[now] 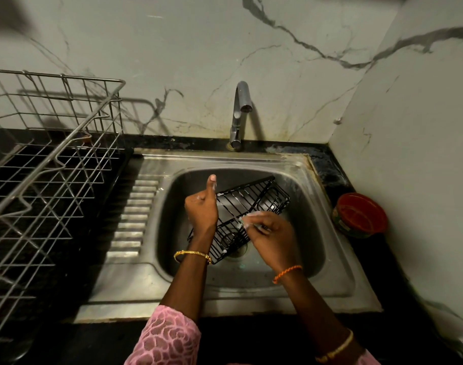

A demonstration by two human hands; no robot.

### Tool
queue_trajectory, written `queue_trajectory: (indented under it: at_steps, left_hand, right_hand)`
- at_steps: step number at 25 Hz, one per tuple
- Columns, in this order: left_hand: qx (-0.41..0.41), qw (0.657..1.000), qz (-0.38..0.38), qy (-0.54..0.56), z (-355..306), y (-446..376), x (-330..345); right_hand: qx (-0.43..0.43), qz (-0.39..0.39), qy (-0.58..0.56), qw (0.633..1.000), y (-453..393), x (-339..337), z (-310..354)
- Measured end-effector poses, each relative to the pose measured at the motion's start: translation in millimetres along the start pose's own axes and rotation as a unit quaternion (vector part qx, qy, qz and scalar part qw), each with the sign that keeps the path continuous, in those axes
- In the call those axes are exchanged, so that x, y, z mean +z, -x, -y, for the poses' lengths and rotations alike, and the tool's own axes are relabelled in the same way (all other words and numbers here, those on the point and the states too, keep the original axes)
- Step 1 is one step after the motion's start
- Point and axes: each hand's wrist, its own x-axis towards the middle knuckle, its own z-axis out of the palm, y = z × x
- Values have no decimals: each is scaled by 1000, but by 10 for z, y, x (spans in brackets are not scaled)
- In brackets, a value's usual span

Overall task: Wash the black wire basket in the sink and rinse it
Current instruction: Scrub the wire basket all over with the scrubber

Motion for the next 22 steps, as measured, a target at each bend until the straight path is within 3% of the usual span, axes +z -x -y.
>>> queue_trajectory:
  at_steps: [5,8,11,15,18,22]
  left_hand:
    - [17,1000,21,-1,-43,-5,-25]
    - [24,999,24,1,-97,-8,-41]
    - [12,1000,4,24,-98,1,-31]
    - [11,999,-38,29,-130,-76,-12]
    - [-9,997,-63,45,-144,-157,-17]
    - [1,995,-73,61,-167,-193,-6]
  right_hand:
    - [-8,-46,-23,999,-276,141,57]
    - [24,5,-53,998,-629,284,136]
    - [-5,46,4,999,-667,355,168]
    - [-110,15,58,992,-435,66,-21]
    - [-63,15,43,997,-273,-41,-215]
    - [-43,-60,-26,997,-253,137,-147]
